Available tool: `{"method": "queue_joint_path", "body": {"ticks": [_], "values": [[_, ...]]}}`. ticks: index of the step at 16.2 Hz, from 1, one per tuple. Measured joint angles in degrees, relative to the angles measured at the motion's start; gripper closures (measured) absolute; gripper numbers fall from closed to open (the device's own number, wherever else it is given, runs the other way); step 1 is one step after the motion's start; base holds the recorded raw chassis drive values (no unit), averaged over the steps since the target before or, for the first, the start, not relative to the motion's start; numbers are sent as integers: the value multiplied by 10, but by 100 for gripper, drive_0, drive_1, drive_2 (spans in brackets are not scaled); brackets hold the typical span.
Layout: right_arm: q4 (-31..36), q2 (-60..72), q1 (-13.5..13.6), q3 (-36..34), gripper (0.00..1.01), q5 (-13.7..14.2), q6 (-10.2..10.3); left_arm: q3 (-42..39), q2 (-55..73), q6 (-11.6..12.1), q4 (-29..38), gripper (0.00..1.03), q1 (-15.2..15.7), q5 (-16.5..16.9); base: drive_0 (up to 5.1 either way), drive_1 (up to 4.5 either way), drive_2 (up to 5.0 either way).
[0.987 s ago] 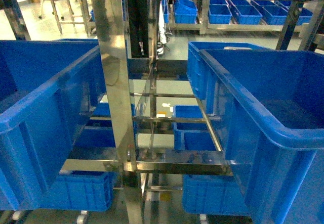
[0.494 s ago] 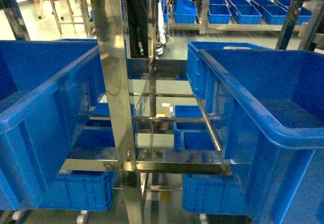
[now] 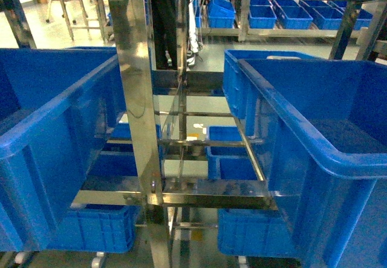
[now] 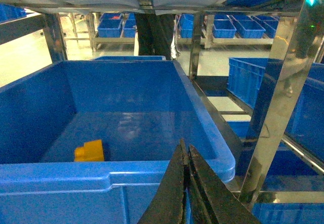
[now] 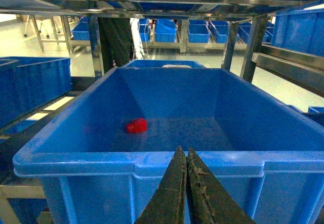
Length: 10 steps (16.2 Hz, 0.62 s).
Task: Sort and place red and yellow blocks in left bins
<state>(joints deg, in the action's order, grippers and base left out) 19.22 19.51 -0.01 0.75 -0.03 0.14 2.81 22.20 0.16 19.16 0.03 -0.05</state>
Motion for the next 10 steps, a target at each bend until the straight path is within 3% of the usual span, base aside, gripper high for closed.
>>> {"method": "queue_joint_path", "body": {"ticks": [6, 10], "values": [[-82, -85, 0, 0, 99, 0, 0, -20, -85, 0, -54, 101, 0, 0, 0, 0, 0], [-94, -96, 0, 0, 99, 0, 0, -20, -99, 0, -68, 101, 0, 0, 0, 0, 0]]}}
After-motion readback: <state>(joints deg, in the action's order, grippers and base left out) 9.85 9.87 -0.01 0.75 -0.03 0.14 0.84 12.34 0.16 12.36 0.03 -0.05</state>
